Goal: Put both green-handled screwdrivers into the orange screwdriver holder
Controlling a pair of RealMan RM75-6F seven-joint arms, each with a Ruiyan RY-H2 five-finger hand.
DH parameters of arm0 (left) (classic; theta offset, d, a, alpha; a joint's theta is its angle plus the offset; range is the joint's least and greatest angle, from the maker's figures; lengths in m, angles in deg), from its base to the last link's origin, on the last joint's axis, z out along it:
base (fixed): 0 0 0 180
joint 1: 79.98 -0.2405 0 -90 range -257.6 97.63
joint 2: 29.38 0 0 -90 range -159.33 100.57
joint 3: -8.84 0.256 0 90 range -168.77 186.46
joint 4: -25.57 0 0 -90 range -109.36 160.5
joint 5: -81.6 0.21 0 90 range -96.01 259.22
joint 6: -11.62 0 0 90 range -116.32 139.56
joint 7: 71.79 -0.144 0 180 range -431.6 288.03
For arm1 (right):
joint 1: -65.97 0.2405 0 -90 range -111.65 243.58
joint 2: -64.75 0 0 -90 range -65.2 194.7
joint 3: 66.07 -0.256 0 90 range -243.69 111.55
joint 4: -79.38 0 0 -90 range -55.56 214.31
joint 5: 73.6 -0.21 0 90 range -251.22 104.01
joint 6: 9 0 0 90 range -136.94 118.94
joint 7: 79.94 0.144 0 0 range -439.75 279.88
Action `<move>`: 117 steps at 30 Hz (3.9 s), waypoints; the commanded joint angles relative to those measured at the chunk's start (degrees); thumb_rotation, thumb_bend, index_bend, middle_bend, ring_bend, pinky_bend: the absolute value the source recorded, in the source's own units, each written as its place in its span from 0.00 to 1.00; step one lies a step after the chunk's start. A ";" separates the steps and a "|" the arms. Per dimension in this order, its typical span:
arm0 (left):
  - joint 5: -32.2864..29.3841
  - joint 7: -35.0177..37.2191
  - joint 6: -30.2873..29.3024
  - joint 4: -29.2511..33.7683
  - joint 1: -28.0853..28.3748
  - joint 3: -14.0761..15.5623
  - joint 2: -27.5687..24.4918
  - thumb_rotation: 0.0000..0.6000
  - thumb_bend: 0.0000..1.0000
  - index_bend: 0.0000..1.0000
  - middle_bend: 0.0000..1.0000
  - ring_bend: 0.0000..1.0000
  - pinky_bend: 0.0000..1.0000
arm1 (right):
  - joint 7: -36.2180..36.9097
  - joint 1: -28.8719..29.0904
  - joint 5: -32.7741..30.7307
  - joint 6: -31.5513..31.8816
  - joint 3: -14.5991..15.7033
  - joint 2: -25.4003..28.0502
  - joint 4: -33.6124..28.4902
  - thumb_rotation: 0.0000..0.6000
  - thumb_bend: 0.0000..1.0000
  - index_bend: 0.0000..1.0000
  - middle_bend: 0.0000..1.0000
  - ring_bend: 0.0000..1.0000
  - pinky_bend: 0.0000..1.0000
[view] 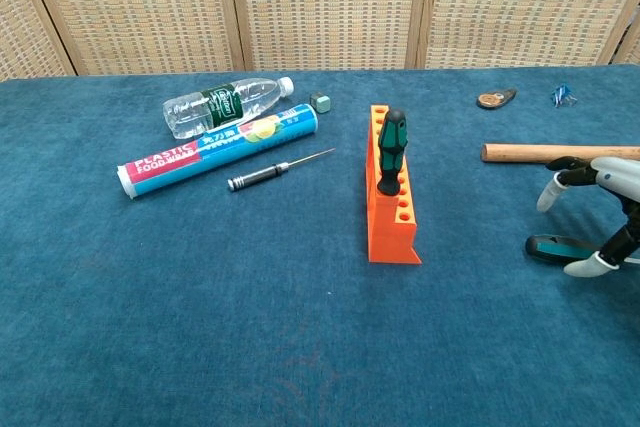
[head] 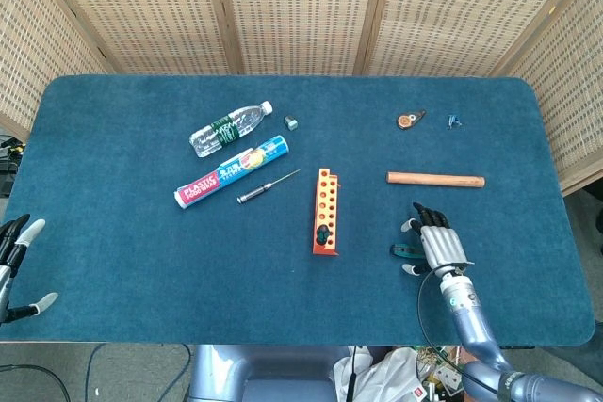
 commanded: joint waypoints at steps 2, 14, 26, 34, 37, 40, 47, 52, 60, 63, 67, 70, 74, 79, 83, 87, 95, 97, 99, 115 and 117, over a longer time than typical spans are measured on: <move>-0.11 -0.15 0.20 -0.01 0.06 -0.03 0.04 1.00 0.00 0.00 0.00 0.00 0.00 | -3.19 0.61 -3.19 -0.34 -1.04 -0.95 0.15 1.00 0.14 0.33 0.00 0.00 0.00; -0.17 -0.47 0.20 -0.03 0.01 -0.12 0.25 1.00 0.00 0.00 0.00 0.00 0.00 | -6.24 1.40 -5.67 -1.37 -1.28 -3.30 2.29 1.00 0.20 0.46 0.00 0.00 0.00; -0.53 -1.01 0.61 0.04 0.15 -0.25 0.45 1.00 0.00 0.00 0.00 0.00 0.00 | -3.33 0.26 -1.49 1.04 -1.51 -3.44 1.46 1.00 0.40 0.63 0.00 0.00 0.00; -0.38 -1.02 0.79 0.14 0.22 -0.16 0.40 1.00 0.00 0.00 0.00 0.00 0.00 | 3.17 -0.76 2.72 3.06 -4.12 0.56 -5.68 1.00 0.42 0.67 0.01 0.00 0.00; -0.51 -0.93 1.20 0.12 0.38 -0.14 0.38 1.00 0.00 0.00 0.00 0.00 0.00 | 5.99 -1.12 5.36 4.60 -5.69 3.13 -9.74 1.00 0.43 0.68 0.03 0.00 0.00; -0.58 -0.79 1.48 0.17 0.49 -0.13 0.30 1.00 0.00 0.00 0.00 0.00 0.00 | 7.78 -1.20 6.26 4.95 -6.73 4.66 -12.26 1.00 0.43 0.69 0.06 0.00 0.00; -1.62 -0.82 3.12 0.39 1.18 -0.29 0.15 1.00 0.00 0.00 0.00 0.00 0.00 | 15.42 0.35 6.08 3.68 -12.99 8.76 -20.49 1.00 0.43 0.69 0.10 0.00 0.00; -2.62 -1.31 3.90 0.73 1.58 -0.65 0.12 1.00 0.00 0.00 0.00 0.00 0.00 | 17.09 2.38 4.85 2.33 -15.58 9.15 -21.54 1.00 0.43 0.69 0.13 0.00 0.00; -3.99 -1.11 5.07 0.73 2.18 -1.12 0.05 1.00 0.00 0.00 0.00 0.00 0.00 | 16.68 8.04 -2.37 -0.97 -20.86 8.80 -22.00 1.00 0.43 0.69 0.14 0.00 0.00; -4.05 -0.94 5.05 0.76 2.21 -1.17 -0.03 1.00 0.00 0.00 0.00 0.00 0.00 | 16.58 9.96 -5.51 -2.09 -22.27 8.72 -22.10 1.00 0.43 0.69 0.14 0.00 0.00; -4.41 -0.94 5.11 0.70 2.26 -1.31 -0.01 1.00 0.00 0.00 0.00 0.00 0.00 | 16.50 11.90 -8.96 -3.16 -23.39 8.85 -22.49 1.00 0.43 0.69 0.14 0.00 0.00; -4.94 -1.18 5.54 0.65 2.46 -1.44 0.08 1.00 0.00 0.00 0.00 0.00 0.00 | 16.30 13.29 -11.42 -3.81 -24.15 9.18 -22.61 1.00 0.43 0.69 0.14 0.00 0.00; -5.51 -1.57 6.07 0.66 2.73 -1.59 0.22 1.00 0.00 0.00 0.00 0.00 0.00 | 15.67 14.94 -14.37 -4.05 -24.83 9.58 -22.90 1.00 0.44 0.69 0.14 0.00 0.00; -6.19 -1.93 6.53 0.67 2.94 -1.74 0.37 1.00 0.00 0.00 0.00 0.00 0.00 | 14.90 16.56 -17.82 -4.12 -25.40 10.68 -23.65 1.00 0.45 0.69 0.14 0.00 0.00; -6.43 -2.10 6.63 0.68 3.00 -1.80 0.40 1.00 0.00 0.00 0.00 0.00 0.00 | 14.40 16.77 -18.65 -3.98 -24.80 11.64 -24.47 1.00 0.45 0.69 0.14 0.00 0.00; -6.44 -2.33 6.63 0.67 3.02 -1.77 0.50 1.00 0.00 0.00 0.00 0.00 0.00 | 14.39 16.27 -19.25 -4.82 -23.97 13.85 -26.00 1.00 0.45 0.69 0.14 0.00 0.00; -6.09 -2.89 6.48 0.83 3.01 -1.58 0.68 1.00 0.00 0.00 0.00 0.00 0.00 | 13.43 15.76 -19.54 -5.62 -21.64 16.98 -27.82 1.00 0.45 0.69 0.14 0.00 0.00; -5.90 -3.10 6.41 0.90 2.99 -1.48 0.75 1.00 0.00 0.00 0.00 0.00 0.00 | 13.44 15.83 -19.71 -5.78 -21.20 17.49 -27.97 1.00 0.45 0.69 0.15 0.00 0.00; -5.75 -3.26 6.32 0.97 2.98 -1.43 0.79 1.00 0.00 0.00 0.00 0.00 0.00 | 13.35 15.94 -19.90 -5.87 -20.85 17.78 -27.96 1.00 0.45 0.69 0.15 0.00 0.00; -5.95 -3.63 6.45 0.97 3.10 -1.45 0.97 1.00 0.00 0.00 0.00 0.00 0.00 | 14.91 16.95 -20.45 -5.40 -20.55 19.09 -28.76 1.00 0.46 0.69 0.15 0.00 0.00; -6.00 -3.62 6.41 0.97 3.09 -1.46 0.98 1.00 0.00 0.00 0.00 0.00 0.00 | 15.12 17.13 -20.42 -5.26 -20.64 19.27 -29.04 1.00 0.46 0.69 0.15 0.00 0.00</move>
